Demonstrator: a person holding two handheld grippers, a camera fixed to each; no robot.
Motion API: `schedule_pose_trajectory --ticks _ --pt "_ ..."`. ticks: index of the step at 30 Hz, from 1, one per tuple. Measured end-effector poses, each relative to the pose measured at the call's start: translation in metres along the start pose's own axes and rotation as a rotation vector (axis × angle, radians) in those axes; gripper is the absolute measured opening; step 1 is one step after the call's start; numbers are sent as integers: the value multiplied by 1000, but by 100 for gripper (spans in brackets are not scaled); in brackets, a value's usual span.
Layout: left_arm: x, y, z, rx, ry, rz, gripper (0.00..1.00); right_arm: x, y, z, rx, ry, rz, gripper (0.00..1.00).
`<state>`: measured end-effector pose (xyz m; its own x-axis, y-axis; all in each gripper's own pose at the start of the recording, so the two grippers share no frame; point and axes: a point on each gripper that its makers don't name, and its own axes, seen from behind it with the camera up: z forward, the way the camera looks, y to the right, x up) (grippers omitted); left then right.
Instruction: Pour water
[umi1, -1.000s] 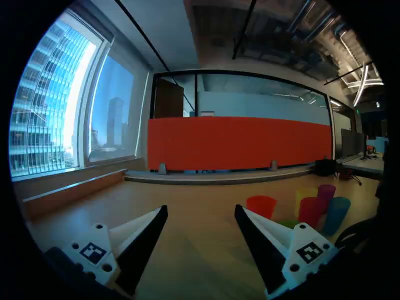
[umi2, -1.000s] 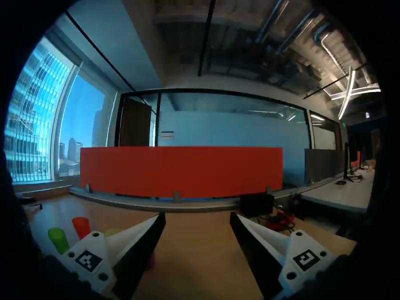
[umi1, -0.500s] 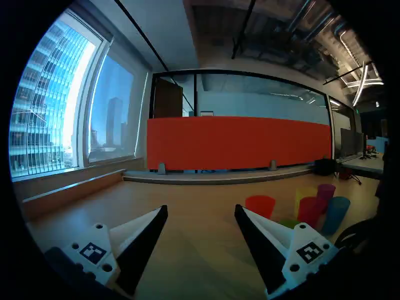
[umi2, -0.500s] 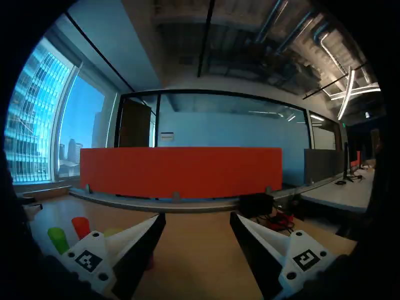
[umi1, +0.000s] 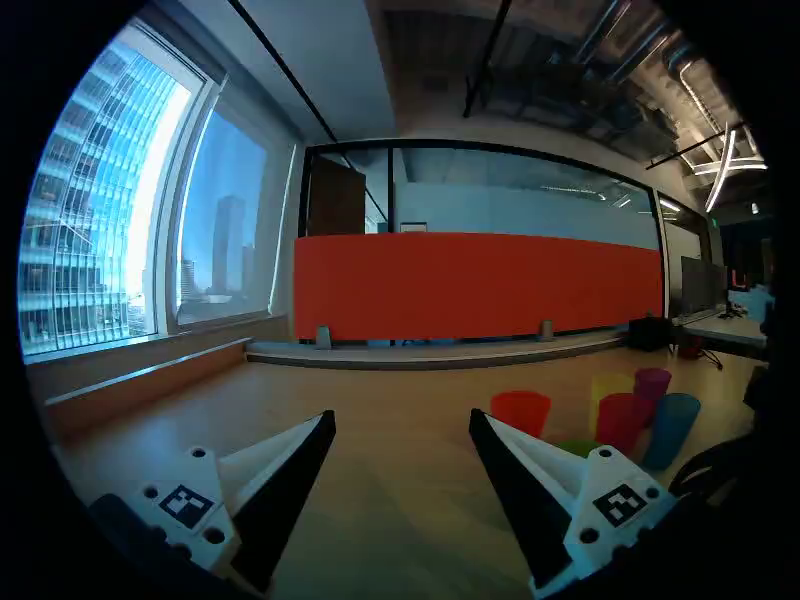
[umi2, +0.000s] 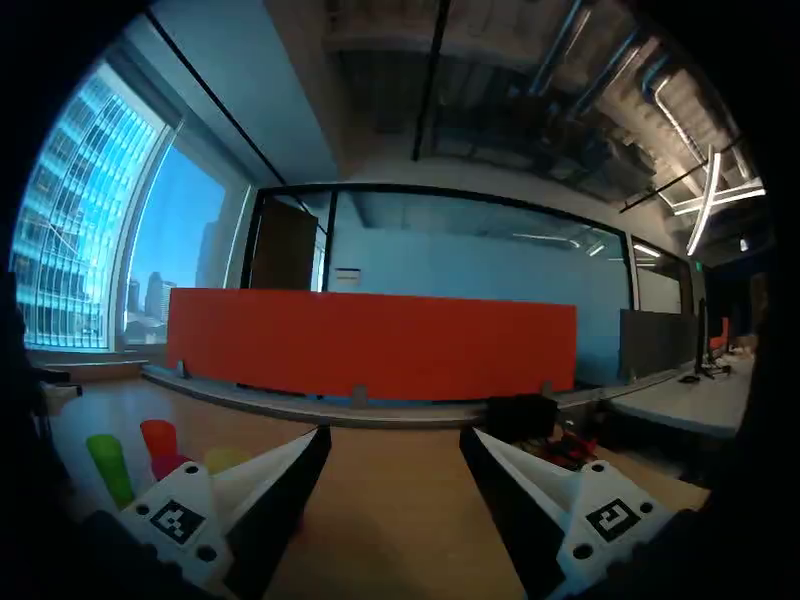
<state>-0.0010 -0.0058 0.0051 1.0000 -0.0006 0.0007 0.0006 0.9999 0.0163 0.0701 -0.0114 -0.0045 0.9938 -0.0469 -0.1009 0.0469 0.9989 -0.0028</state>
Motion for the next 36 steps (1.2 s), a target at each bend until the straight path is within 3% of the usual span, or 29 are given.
schedule_pose_trajectory --ticks 9,22,36 --pt "0 0 0 0 0 0 100 -29 -10 0 45 -17 8 100" --pt "0 -1 0 0 0 0 100 -54 8 -2 21 -51 61 100" --pt "0 0 0 0 0 0 100 -68 12 -3 7 -91 53 100"
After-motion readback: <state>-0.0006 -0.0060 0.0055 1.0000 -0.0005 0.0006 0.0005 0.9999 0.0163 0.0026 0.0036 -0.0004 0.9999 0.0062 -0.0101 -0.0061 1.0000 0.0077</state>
